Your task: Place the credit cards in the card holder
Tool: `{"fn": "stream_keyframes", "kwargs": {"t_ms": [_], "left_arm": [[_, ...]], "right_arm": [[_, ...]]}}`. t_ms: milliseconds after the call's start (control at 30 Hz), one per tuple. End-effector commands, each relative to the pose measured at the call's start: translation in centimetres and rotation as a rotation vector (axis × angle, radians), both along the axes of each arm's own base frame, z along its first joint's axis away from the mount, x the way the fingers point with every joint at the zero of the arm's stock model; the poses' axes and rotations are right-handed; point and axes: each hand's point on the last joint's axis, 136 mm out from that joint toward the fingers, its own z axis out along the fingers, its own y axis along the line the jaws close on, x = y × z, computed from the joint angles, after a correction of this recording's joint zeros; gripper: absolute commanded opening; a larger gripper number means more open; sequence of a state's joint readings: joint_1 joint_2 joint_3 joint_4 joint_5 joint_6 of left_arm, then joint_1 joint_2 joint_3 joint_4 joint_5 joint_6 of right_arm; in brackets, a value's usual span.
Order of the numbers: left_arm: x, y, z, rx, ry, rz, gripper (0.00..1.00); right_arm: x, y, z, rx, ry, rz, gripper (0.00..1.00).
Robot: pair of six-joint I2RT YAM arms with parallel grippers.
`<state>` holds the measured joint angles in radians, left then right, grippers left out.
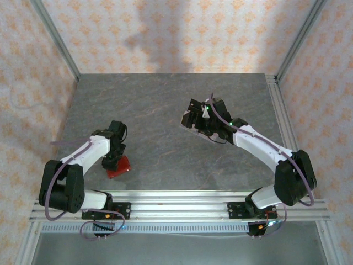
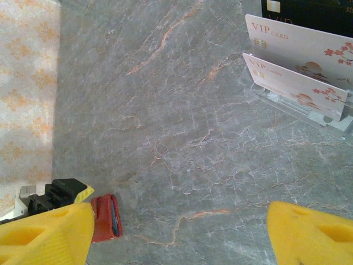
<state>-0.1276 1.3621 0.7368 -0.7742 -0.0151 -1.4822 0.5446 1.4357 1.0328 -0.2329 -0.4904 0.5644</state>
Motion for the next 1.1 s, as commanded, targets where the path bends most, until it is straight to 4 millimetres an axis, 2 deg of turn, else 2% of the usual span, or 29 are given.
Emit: {"fn": "stream_keyframes", "kwargs": {"t_ms": [0,167,333,567,733,933,1067], "left_arm": [[-0.2,0.1,-1.1,-0.013,0.01,-0.011,0.75],[-0.7,0.1,-1.8,-0.012,0.023,-0.008,0.75],[-0.6,0.4,-1.2,0.003,0.016,-0.027,0.62],[0.3,1.5,1.5,0.079,-0.046,-0.08,0.29],[0.9,1.3,1.4,0.07,-0.052,-0.115,0.02],[2.4,0.5,1.2,0.049,-0.051,-0.187,0.0],[4.2,-0.4,1.7,0.034,-0.079,-0.256,0.0]], "right_arm": [[0.7,0.4,1.4,0.011,-0.036,-0.005,0.82],[0.8,0.3,1.3,0.007,-0.035,-0.011,0.81],[0.8,0.3,1.2,0.007,-0.031,-0.016,0.81],[0.9,0.3,1.4,0.01,-0.034,-0.022,0.81],[1.0,0.3,1.6,0.013,-0.034,-0.025,0.81],[0.7,-0.1,1.9,-0.004,-0.043,-0.031,0.81],[0.6,-0.6,2.0,-0.021,-0.05,-0.041,0.81]]}}
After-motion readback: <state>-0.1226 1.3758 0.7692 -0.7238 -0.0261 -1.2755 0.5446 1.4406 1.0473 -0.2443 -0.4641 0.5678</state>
